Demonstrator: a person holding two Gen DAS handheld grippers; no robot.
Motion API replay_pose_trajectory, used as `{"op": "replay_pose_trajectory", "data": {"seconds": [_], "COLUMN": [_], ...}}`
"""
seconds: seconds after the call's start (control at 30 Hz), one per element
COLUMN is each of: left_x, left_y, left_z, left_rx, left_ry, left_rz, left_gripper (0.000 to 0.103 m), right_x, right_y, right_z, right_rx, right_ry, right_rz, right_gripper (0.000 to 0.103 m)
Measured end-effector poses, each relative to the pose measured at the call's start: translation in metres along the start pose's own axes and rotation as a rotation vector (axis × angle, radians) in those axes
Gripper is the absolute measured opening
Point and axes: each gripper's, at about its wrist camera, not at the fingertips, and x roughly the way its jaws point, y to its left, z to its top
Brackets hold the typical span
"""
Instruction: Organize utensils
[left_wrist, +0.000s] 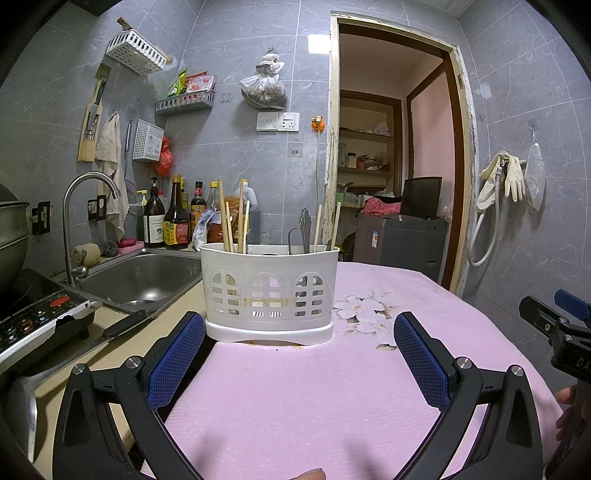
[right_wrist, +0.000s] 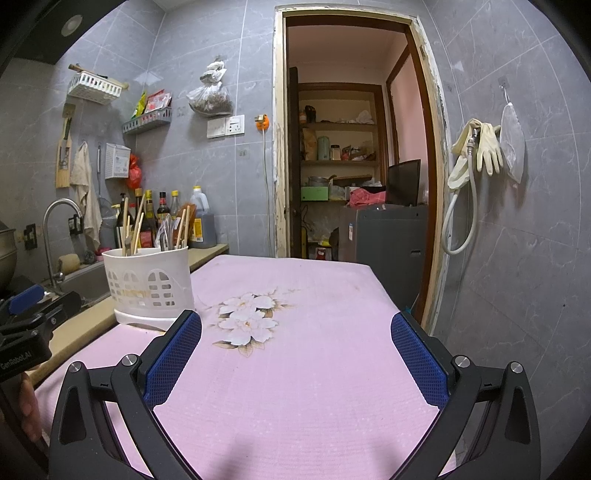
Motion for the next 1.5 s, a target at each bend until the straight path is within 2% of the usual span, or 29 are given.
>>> {"op": "replay_pose_trajectory", "data": {"seconds": [1.13, 1.5], "left_x": [0.005, 0.016], "left_y": [-0.001, 0.001], "left_z": [0.002, 0.0], "left_rx": [0.008, -0.007], "left_ry": [-0.004, 0.026], "left_rz": [0.012, 0.016], "left_gripper": [0.101, 0.101], "right_x": [0.007, 0.014], "right_y": [0.004, 0.009], "right_z": [-0.003, -0.003], "right_rx": [-0.004, -0.006], "right_ry": [0.014, 0.031], "right_rz": [0.008, 0.017], "right_gripper": [0.103, 0.103]}}
